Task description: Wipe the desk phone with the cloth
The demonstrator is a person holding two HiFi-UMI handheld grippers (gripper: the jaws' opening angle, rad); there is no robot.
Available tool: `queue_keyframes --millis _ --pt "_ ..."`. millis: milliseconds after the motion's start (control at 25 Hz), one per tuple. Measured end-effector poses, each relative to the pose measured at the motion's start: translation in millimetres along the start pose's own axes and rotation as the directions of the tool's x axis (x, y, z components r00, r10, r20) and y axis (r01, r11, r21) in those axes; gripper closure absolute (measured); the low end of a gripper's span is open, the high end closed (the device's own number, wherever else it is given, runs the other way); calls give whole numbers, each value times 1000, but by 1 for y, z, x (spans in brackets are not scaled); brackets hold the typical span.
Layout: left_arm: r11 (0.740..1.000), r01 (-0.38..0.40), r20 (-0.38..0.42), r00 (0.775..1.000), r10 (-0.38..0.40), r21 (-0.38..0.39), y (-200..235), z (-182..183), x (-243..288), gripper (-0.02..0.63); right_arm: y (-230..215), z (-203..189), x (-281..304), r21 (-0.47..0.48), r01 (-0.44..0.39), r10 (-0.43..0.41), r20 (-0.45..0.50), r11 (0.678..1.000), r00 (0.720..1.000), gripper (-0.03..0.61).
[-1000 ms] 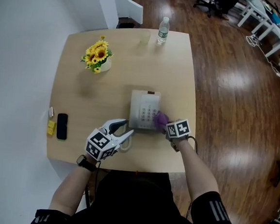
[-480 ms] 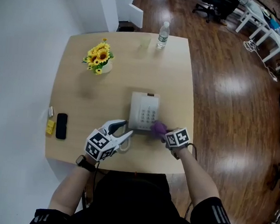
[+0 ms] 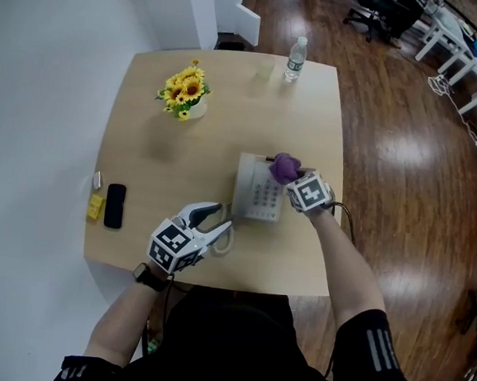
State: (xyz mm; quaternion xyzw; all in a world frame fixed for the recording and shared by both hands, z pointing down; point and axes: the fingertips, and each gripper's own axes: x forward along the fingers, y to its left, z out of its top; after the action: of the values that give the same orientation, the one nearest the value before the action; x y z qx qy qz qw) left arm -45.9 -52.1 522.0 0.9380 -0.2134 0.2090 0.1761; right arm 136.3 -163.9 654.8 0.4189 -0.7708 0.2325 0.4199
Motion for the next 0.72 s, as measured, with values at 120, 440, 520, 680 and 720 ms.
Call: queue_keyframes --millis 120,440,520,680,720 --pt "1000 -11 -4 1000 11 -3 3 -3 -5 446 -3 8 16 -54 21 -24 -45 998 999 448" --pt "999 -27 -3 1000 27 -27 11 -13 -13 446 38 -16 31 -79 -96 86 -125 992 988 448" --pt "999 -23 -2 1000 23 -29 12 -14 -11 446 51 -29 28 -58 -111 104 -112 992 988 448" --pt "1000 -4 5 1000 4 -17 10 -7 -5 446 71 -59 20 -16 -115 113 -84 993 990 449" --pt "1000 0 7 1000 0 -14 9 -5 -3 446 78 -65 18 4 -123 123 -82 992 989 449"
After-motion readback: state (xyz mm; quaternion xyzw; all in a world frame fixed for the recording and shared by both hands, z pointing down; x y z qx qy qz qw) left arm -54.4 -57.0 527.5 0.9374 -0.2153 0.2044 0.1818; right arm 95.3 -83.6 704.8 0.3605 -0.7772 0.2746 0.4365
